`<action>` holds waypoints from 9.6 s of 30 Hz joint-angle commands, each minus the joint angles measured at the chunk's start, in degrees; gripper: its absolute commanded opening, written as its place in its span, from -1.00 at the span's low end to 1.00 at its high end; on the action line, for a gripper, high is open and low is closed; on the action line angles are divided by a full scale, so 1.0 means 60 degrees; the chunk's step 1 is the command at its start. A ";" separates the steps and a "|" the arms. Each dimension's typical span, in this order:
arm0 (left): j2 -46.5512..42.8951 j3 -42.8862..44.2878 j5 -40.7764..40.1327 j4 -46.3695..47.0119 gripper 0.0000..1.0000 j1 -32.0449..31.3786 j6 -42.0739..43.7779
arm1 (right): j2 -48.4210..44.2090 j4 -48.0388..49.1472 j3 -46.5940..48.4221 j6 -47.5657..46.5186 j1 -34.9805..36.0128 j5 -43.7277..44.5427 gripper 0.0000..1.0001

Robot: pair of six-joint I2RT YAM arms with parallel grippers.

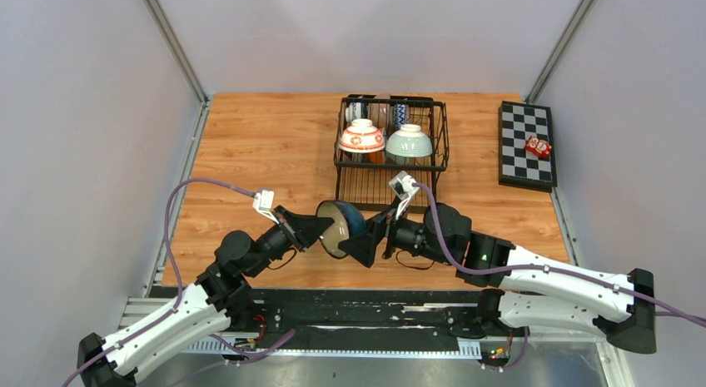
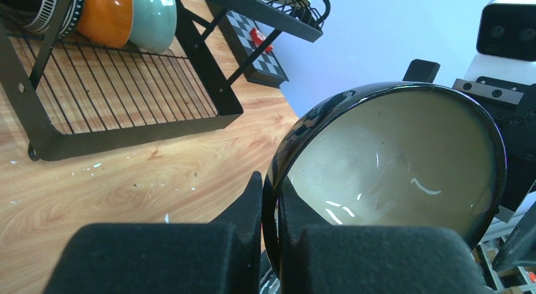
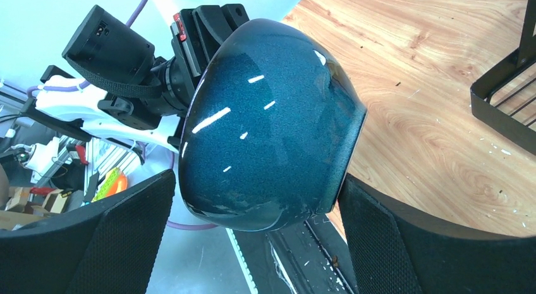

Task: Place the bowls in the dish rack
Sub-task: Turn the bowl upside down on the dish rack, then move the dish rack to the center of the board.

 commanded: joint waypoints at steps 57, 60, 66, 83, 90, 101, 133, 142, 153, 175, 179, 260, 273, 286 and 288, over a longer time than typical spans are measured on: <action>0.0806 0.0798 0.0332 -0.0882 0.21 0.0033 0.0138 | 0.0041 0.0118 0.1052 -0.0968 0.0569 0.1419 -0.95; 0.0716 0.0850 0.0192 -0.1087 0.38 0.0026 0.0174 | 0.0014 -0.0039 0.1090 -0.1086 0.0580 0.1564 -0.95; 0.0590 0.1132 -0.0161 -0.1791 0.64 0.0026 0.0373 | -0.0014 -0.0385 0.1142 -0.1430 0.0573 0.1952 -0.95; 0.0233 0.2239 -0.1687 -0.4502 0.88 0.0026 0.1223 | 0.0344 -0.0722 0.1058 -0.3169 0.0553 0.3687 -0.95; -0.0081 0.2583 -0.1941 -0.5317 0.88 0.0026 0.1492 | 0.0969 -0.1513 0.1591 -0.4269 0.0510 0.4051 -0.95; -0.0615 0.3403 -0.2428 -0.6811 0.89 0.0026 0.2278 | 0.2180 -0.2416 0.2199 -0.6728 0.0436 0.4803 -0.95; -0.1157 0.5198 -0.2624 -0.9547 0.90 0.0026 0.4497 | 0.7092 -0.2671 0.3914 -1.2712 0.0239 0.7587 -0.95; -0.1795 0.4929 -0.2692 -0.9394 0.95 0.0026 0.4587 | 0.7666 -0.3658 0.4400 -1.2538 -0.0052 0.7156 -0.95; -0.1845 0.4881 -0.2679 -0.9360 0.95 0.0026 0.4593 | 0.7631 -0.4069 0.4085 -1.2073 -0.0462 0.6932 -0.95; -0.1896 0.4866 -0.2720 -0.9341 0.97 0.0026 0.4622 | 0.8073 -0.4377 0.3955 -1.1690 -0.0907 0.6511 -0.69; -0.1920 0.4868 -0.2708 -0.9358 0.97 0.0026 0.4619 | 0.8137 -0.4410 0.3969 -1.1687 -0.0933 0.6468 -0.44; -0.1463 0.4883 -0.3173 -0.9540 0.98 0.0026 0.4294 | 0.2957 -0.4724 0.2053 -0.7981 -0.0359 0.3282 0.80; -0.0566 0.4947 -0.3490 -0.9542 0.98 0.0026 0.3951 | 0.1095 -0.4600 0.1201 -0.5060 -0.0599 0.4017 0.78; 0.0840 0.5056 -0.3673 -0.8611 1.00 0.0026 0.3315 | -0.0485 -0.6637 0.1653 -0.2996 -0.0753 0.6434 0.85; 0.1329 0.5313 -0.3592 -0.8301 1.00 0.0025 0.3397 | -0.0810 -0.6712 0.1813 -0.3217 -0.0769 0.6642 0.87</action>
